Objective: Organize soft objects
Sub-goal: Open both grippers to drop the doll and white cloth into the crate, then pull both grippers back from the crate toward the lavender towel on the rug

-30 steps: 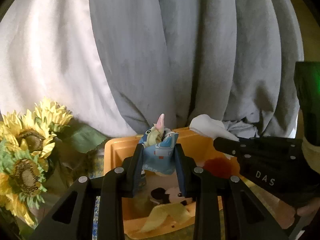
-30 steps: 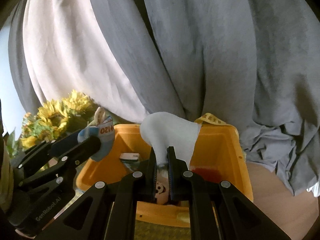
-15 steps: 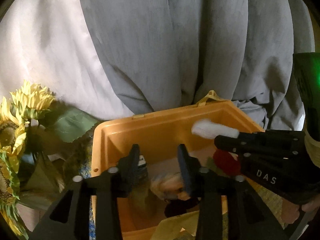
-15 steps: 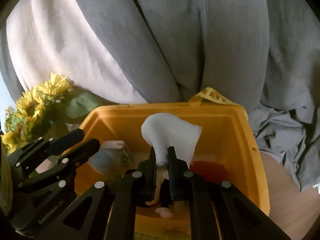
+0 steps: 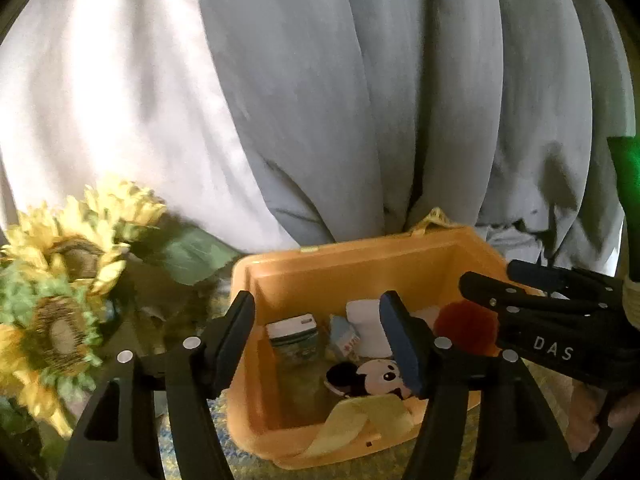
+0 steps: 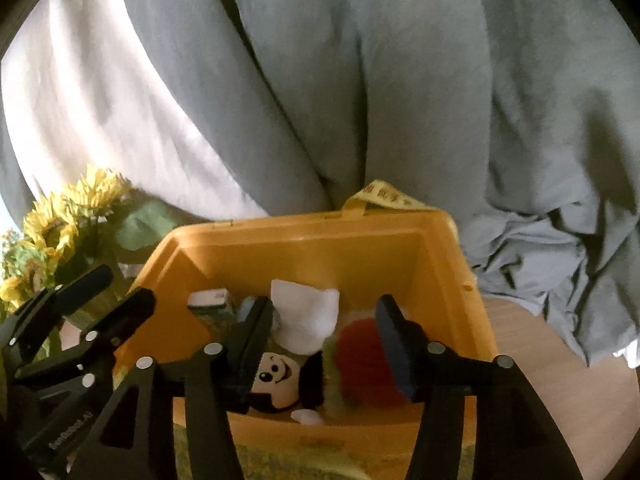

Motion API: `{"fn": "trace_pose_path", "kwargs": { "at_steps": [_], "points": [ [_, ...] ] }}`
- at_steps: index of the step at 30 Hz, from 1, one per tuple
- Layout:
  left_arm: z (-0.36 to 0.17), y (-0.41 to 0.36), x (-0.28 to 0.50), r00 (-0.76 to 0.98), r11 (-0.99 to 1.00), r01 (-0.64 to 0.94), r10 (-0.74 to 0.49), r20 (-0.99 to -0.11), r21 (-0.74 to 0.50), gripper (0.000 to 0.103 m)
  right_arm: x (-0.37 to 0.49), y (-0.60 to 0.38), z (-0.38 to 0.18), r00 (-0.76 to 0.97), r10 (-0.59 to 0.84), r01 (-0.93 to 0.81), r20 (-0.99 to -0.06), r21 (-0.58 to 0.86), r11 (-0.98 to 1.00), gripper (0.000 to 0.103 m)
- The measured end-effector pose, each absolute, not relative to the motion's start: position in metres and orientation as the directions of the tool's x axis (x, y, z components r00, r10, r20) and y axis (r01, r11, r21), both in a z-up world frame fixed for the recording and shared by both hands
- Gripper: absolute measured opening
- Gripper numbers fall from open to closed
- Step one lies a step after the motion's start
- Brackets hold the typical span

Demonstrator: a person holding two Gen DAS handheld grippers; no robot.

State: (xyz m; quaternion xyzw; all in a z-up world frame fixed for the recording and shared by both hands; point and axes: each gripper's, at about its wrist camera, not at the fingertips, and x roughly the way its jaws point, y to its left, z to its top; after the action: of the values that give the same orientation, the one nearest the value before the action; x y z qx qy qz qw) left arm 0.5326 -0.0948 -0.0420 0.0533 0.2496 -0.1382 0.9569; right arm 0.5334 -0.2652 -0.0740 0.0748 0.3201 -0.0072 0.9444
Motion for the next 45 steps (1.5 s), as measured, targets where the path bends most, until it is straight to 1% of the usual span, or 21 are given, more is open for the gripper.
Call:
{"fn": "trace_pose_path", "kwargs": {
  "at_steps": [1,5,7,11,13,14,20,28,33,38,45],
  "points": [
    [-0.039,-0.093,0.529,0.843,0.96,0.28,-0.23,-0.487,0.031,0.066,0.527,-0.265,-0.069,0.806,0.023,0.07,-0.592,0.134,0.988,0.065],
    [-0.027,-0.084,0.513,0.858,0.969,0.245,-0.209,-0.469,0.017,0.074,0.508,-0.262,-0.055,0.831,0.0,0.085,-0.556,0.127,0.988,0.07],
    [-0.023,-0.08,0.504,0.861,0.972,0.234,-0.203,-0.466,0.009,0.076,0.496,-0.259,-0.048,0.844,-0.017,0.094,-0.537,0.117,0.989,0.076],
    [-0.018,-0.072,0.486,0.874,0.977,0.215,-0.192,-0.446,0.0,0.086,0.477,-0.252,-0.038,0.863,-0.048,0.109,-0.504,0.092,0.99,0.078],
    [-0.015,-0.067,0.474,0.886,0.98,0.197,-0.179,-0.429,-0.003,0.089,0.466,-0.249,-0.034,0.868,-0.061,0.118,-0.492,0.086,0.989,0.082],
    [-0.014,-0.065,0.469,0.889,0.981,0.193,-0.175,-0.423,-0.002,0.093,0.461,-0.248,-0.032,0.87,-0.067,0.123,-0.488,0.084,0.989,0.082],
    [-0.006,-0.055,0.439,0.906,0.986,0.169,-0.151,-0.395,0.009,0.1,0.434,-0.244,-0.027,0.878,-0.081,0.139,-0.471,0.09,0.986,0.082],
    [-0.011,-0.044,0.406,0.896,0.985,0.173,-0.158,-0.416,-0.002,0.101,0.398,-0.233,-0.027,0.881,-0.101,0.154,-0.463,0.076,0.985,0.083],
    [-0.019,-0.04,0.386,0.888,0.985,0.17,-0.149,-0.436,0.011,0.101,0.376,-0.228,-0.033,0.873,-0.1,0.158,-0.477,0.083,0.984,0.083],
    [-0.029,-0.036,0.365,0.875,0.984,0.176,-0.147,-0.462,0.021,0.101,0.357,-0.223,-0.045,0.857,-0.087,0.15,-0.508,0.084,0.985,0.083],
    [-0.048,-0.031,0.343,0.846,0.983,0.181,-0.141,-0.513,0.027,0.101,0.338,-0.216,-0.069,0.816,-0.047,0.128,-0.577,0.101,0.987,0.083]
  ]
}}
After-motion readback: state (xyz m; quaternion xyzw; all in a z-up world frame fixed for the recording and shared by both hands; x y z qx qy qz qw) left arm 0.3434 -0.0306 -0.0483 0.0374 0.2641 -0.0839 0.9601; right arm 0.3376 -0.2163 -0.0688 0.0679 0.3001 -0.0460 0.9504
